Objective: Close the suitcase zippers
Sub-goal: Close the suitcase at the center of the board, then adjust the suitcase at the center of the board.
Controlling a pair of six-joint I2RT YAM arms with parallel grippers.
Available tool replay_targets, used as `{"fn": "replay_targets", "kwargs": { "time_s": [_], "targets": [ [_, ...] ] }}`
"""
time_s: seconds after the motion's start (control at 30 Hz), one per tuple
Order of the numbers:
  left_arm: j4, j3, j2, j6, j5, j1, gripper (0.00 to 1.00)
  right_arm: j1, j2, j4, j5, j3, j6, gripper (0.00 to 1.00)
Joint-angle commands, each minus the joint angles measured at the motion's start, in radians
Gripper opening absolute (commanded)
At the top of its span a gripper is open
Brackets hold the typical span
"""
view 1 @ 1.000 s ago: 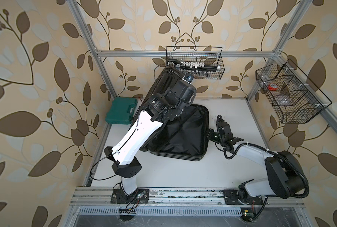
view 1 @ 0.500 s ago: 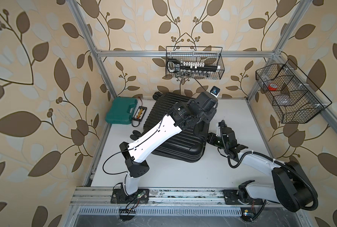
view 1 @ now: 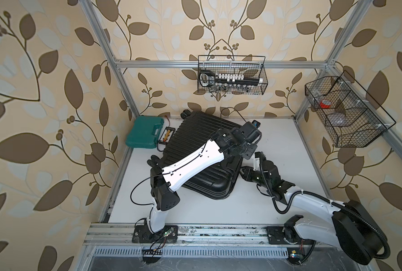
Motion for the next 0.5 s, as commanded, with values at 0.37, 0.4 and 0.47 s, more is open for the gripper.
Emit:
{"fn": "replay_targets", "kwargs": {
  "time_s": [0.37,0.4,0.47],
  "targets": [
    [-0.086,-0.131,0.042,-0.068,-0.060,0.013,0.57,-0.116,-0.206,-0.246,0.157,0.000,-0.145,0.43],
    [-0.092,-0.130,0.048,-0.068,-0.066,0.013,0.57,-0.119,-0.211,-0.252,0.157,0.004,-0.150,0.43],
    [-0.101,-0.127,0.060,-0.064,-0.057,0.013,0.57,-0.120,-0.214,-0.263,0.160,0.011,-0.158,0.43]
  ]
}}
